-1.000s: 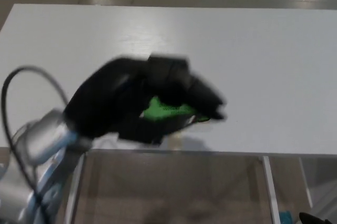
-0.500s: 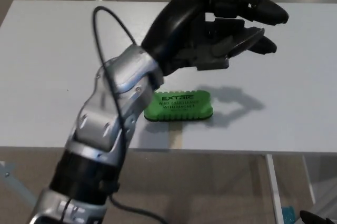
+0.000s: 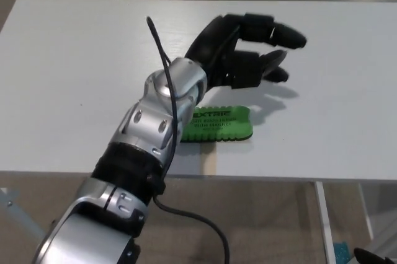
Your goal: Use the left hand to press on the green eraser and wipe the desk from center to the left and then back to center.
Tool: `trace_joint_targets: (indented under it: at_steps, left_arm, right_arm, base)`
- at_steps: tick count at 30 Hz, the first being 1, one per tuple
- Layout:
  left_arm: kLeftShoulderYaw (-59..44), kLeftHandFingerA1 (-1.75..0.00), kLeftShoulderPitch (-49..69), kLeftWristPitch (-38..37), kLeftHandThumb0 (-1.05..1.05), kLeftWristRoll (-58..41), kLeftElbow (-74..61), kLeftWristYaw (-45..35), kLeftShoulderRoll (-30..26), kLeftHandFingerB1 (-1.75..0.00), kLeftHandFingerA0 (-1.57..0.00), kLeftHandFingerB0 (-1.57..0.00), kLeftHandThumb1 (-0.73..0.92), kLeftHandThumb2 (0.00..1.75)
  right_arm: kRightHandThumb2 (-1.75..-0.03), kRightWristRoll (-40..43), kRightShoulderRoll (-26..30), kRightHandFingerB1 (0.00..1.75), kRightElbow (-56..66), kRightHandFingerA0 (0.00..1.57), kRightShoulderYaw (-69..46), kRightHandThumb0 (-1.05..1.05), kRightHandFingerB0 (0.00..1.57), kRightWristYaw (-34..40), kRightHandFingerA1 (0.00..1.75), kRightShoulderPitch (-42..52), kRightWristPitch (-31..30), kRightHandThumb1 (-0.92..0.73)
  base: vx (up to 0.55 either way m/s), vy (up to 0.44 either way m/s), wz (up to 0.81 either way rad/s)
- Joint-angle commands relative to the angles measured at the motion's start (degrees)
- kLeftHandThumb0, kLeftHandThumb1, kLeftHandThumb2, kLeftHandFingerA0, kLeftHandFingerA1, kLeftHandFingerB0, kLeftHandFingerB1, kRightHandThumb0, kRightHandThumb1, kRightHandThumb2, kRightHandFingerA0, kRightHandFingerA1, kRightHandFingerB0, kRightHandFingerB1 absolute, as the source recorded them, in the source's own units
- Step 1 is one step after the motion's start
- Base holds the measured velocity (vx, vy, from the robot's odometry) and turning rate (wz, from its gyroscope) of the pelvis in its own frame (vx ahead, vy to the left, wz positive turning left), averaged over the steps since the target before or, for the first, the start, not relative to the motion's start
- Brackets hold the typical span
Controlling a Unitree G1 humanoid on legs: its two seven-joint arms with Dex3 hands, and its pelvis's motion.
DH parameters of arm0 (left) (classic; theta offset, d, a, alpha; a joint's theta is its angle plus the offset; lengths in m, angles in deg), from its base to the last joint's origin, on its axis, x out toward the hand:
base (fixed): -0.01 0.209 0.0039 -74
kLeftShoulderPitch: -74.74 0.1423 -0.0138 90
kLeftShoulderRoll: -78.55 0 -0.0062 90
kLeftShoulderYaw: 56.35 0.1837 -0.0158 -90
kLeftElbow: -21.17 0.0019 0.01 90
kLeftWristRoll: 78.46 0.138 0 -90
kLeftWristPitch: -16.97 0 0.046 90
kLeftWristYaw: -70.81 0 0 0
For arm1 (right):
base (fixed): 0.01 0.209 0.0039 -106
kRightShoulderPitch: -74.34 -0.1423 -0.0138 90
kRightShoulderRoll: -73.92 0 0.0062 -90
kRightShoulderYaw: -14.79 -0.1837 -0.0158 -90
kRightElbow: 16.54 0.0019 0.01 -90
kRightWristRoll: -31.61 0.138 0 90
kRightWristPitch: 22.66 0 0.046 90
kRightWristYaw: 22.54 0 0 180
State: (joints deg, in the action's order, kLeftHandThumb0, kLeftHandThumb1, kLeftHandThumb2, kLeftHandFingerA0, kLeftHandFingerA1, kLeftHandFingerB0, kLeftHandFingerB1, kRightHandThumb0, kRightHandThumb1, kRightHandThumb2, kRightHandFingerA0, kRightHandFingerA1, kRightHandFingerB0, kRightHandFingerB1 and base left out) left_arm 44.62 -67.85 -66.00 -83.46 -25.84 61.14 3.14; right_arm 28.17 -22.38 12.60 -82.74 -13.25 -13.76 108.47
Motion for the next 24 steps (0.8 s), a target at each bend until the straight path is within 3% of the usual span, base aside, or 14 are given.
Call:
trace_joint_targets:
  at_steps: [1, 24]
  left_arm:
    - [-1.4, -0.6, -0.5, -5.1, -0.25, 4.4, 5.5, 6.1, 0.3, -0.51, -0.95, -0.9, 0.81, 0.65]
    - [-3.1, -0.59, 1.9, -10.9, -0.26, 9.1, 15.6, 10.1, 0.5, -0.5, -0.95, -0.89, 0.81, 0.65]
  right_arm:
    - [-0.64, 0.9, -0.4, 0.39, 0.0, 0.86, -0.4, -0.36, 0.6, -1.3, 0.6, 1.1, 1.6, -0.79]
    - [-0.64, -1.2, 0.2, 0.4, 0.2, 0.87, 0.6, -0.41, 0.6, 0.8, 0.59, 1.1, 1.4, -0.79]
  base:
    - [0.0, 0.0, 0.0]
    - [0.0, 0.0, 0.0]
